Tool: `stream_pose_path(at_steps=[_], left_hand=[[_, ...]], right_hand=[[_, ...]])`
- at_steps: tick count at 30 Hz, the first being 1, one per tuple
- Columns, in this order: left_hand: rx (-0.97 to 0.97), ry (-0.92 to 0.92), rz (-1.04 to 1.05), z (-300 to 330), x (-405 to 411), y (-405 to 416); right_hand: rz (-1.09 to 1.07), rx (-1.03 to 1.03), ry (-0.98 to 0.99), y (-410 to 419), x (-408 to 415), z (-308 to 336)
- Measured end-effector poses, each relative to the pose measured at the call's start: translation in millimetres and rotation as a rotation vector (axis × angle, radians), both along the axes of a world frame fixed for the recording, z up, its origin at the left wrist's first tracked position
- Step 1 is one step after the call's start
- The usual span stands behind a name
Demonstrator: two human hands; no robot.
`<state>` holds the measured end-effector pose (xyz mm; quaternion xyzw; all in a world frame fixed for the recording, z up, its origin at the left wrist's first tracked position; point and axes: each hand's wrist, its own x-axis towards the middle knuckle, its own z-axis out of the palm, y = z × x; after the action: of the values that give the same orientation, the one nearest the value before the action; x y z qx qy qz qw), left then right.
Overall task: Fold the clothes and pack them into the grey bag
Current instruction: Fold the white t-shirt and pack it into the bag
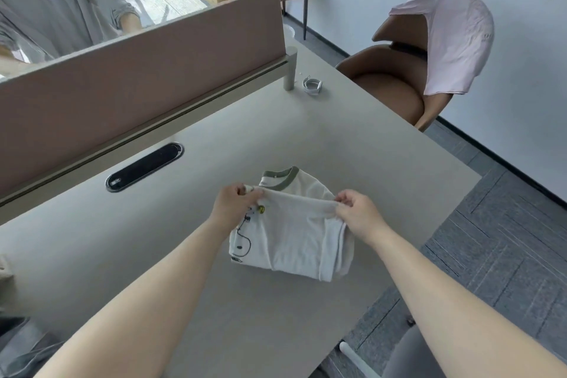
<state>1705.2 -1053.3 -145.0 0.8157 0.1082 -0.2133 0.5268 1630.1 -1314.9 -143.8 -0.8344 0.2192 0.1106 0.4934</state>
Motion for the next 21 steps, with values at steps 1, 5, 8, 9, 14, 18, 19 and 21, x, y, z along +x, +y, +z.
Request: stream_pose_path(at_steps=[1, 5, 8, 9, 14, 18, 19, 21], left_hand=[[0.008, -0.019, 0.021, -5.1, 9.2, -5.7], [0.111, -0.08, 0.1, -26.3, 29.3, -19.7], [0.266, 0.018, 0.078, -40.1, 21.6, -17.1], [0.315, 0.029, 0.042, -43.0, 17.3, -15.8], [0.404, 0.155, -0.065, -40.2, -1.3, -25.1], [0.293, 0.226, -0.07, -37.1, -7.4, -29.3], [0.267, 0.221, -0.057, -36.2, -9.5, -28.2], [0.243, 0.184, -0.014, -29.8, -15.3, -22.3]], right_hand=[[-0.012, -0.005, -0.002, -4.2, 11.5, -4.1], [-0.124, 0.001, 0.001, -17.2, 38.7, -24.9], [-0.195, -0.027, 0.084, -16.6, 30.5, -39.7], [-0.223, -0.042, 0.111, -14.3, 23.8, -42.6], [-0.261, -0.05, 0.267, 14.2, -4.4, -42.0], [-0.318, 0.118, 0.27, 32.5, -4.4, -43.9], [-0.319, 0.144, 0.258, 34.0, -3.7, -42.0], [-0.315, 0.182, 0.22, 35.7, -1.8, -35.7]])
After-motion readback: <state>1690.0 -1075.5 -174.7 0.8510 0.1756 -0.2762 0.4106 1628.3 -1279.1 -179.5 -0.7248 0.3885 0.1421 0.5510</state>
